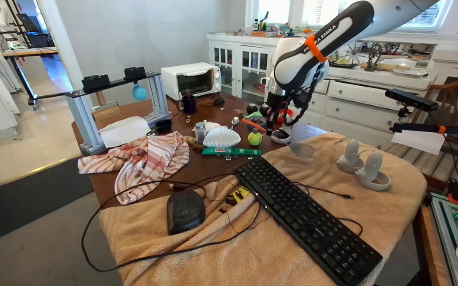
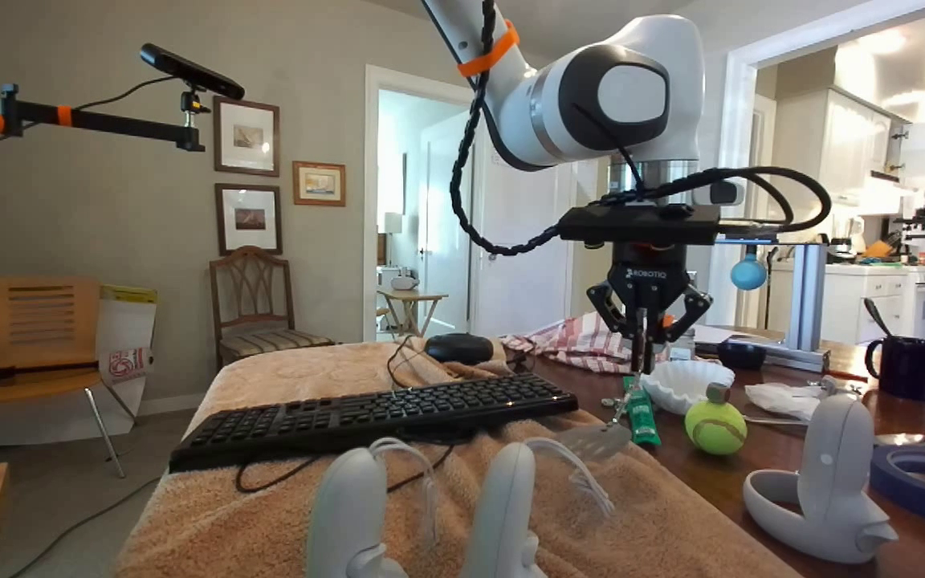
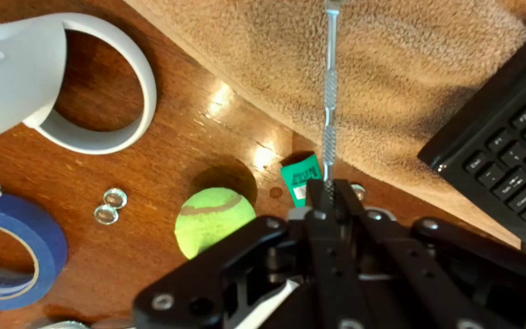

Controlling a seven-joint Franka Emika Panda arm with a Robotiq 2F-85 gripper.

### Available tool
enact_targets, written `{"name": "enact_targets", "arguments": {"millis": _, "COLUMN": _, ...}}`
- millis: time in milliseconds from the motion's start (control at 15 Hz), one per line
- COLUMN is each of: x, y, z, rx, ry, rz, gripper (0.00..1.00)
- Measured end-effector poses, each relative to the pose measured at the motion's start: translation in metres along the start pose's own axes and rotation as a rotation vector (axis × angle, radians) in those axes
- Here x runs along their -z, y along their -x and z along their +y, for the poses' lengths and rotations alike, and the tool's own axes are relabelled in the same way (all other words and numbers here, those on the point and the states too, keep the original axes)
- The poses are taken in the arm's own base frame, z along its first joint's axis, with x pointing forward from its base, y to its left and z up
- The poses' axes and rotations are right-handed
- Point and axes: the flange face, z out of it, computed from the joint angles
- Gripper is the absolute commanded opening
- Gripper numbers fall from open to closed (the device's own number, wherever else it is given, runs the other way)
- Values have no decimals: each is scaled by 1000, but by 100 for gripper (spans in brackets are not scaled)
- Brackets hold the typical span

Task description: Use the spatula to lift one of the white items on the table

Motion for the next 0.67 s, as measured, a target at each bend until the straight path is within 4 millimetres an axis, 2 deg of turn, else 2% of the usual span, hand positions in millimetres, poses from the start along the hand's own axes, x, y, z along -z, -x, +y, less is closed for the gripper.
{"name": "enact_targets", "arguments": {"millis": 333, "x": 8, "y": 28, "z": -12, "rx": -17, "ry": -46, "rz": 210, "gripper": 2}}
{"name": "enact_targets", "arguments": {"millis": 667, "x": 7, "y": 47, "z": -10, "rx": 44, "ry": -108, "rz": 279, "gripper": 2}}
